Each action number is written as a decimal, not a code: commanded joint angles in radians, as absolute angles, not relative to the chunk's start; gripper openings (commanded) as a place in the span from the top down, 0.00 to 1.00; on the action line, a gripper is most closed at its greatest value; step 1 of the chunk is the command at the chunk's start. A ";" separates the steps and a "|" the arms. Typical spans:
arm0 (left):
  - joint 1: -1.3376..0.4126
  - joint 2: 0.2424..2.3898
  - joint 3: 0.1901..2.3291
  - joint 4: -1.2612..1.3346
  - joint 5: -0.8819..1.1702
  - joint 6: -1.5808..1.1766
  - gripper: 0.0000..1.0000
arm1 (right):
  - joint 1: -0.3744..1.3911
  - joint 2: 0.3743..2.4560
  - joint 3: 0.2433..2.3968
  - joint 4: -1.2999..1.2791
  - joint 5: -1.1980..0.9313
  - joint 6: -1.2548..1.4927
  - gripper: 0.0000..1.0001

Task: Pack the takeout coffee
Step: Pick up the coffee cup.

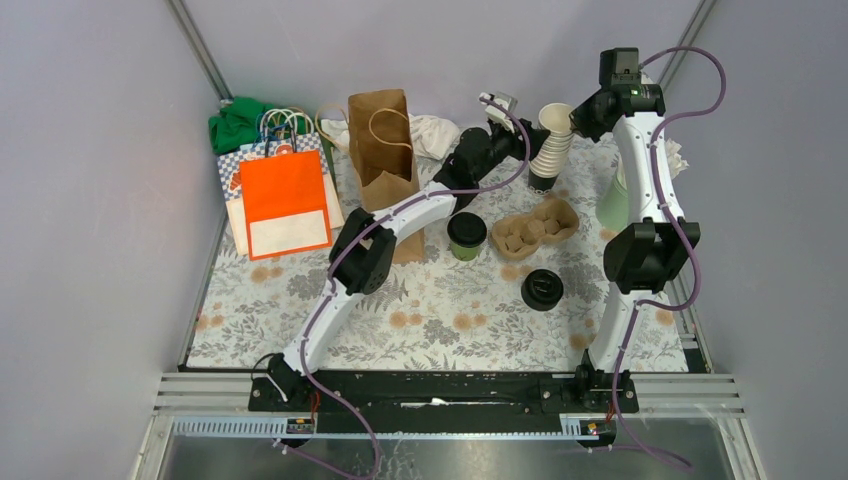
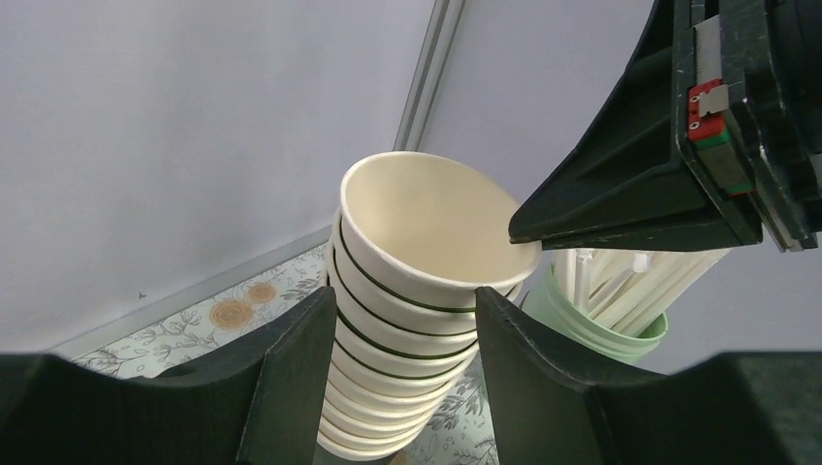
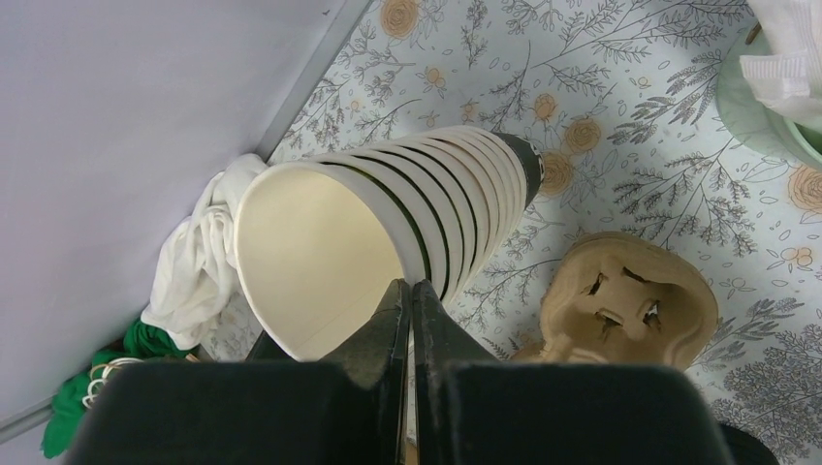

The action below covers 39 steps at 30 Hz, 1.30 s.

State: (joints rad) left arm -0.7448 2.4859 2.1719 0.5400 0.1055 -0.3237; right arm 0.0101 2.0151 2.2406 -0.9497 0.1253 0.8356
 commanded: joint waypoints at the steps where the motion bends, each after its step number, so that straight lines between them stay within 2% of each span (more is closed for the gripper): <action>1: -0.739 2.524 2.255 0.602 0.104 -0.339 0.41 | 0.006 1.974 2.245 -0.915 0.099 0.853 1.00; 39: -0.744 2.567 2.231 0.600 0.100 -0.306 0.45 | -0.038 1.902 2.332 -0.860 0.002 0.934 1.00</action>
State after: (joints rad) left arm -0.7448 2.5675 2.2253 0.5716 0.0998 -0.3252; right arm -0.0338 1.9560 2.2654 -0.9100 0.0380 0.9123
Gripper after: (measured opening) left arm 0.551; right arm 0.019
